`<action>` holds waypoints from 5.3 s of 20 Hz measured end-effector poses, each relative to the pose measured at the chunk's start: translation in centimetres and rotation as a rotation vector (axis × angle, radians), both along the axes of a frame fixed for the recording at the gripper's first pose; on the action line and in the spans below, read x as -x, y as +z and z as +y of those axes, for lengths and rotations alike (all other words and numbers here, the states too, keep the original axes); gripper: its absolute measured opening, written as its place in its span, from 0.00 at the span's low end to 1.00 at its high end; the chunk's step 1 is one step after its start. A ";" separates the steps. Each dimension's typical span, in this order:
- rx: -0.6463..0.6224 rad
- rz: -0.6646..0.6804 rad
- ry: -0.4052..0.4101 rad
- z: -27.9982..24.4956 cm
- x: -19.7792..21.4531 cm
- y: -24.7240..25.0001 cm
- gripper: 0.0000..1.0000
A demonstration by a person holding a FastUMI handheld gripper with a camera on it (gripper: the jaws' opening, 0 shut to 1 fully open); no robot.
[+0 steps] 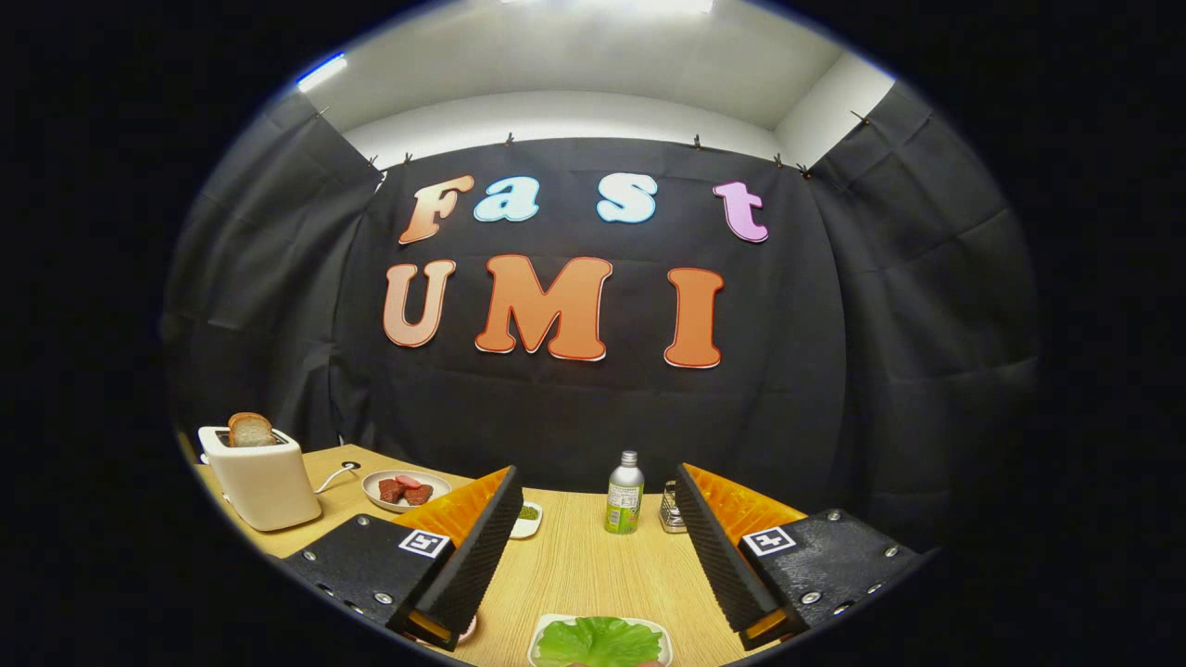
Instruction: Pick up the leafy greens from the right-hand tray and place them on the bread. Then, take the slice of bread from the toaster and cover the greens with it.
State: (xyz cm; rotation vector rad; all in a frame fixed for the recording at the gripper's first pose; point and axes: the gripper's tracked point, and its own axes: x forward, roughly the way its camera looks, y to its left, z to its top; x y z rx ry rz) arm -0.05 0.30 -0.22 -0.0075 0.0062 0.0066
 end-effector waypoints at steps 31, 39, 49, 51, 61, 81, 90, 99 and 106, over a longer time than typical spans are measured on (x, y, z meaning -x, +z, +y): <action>-0.055 0.777 0.168 1.4 2.7 -14.3 0.99; -0.026 1.010 0.198 1.8 4.7 -19.6 0.99; 0.023 1.160 0.126 0.6 5.2 -24.5 0.99; 0.021 1.184 0.115 0.5 5.5 -25.3 0.96; 0.011 1.224 0.066 -0.8 5.7 -26.6 0.63; -0.179 0.970 0.306 5.7 3.1 -18.1 0.03; -0.110 0.908 0.501 13.8 3.3 -16.2 0.04; -0.016 0.945 0.599 19.4 4.4 -18.5 0.04; 0.055 1.013 0.634 22.3 5.9 -20.6 0.07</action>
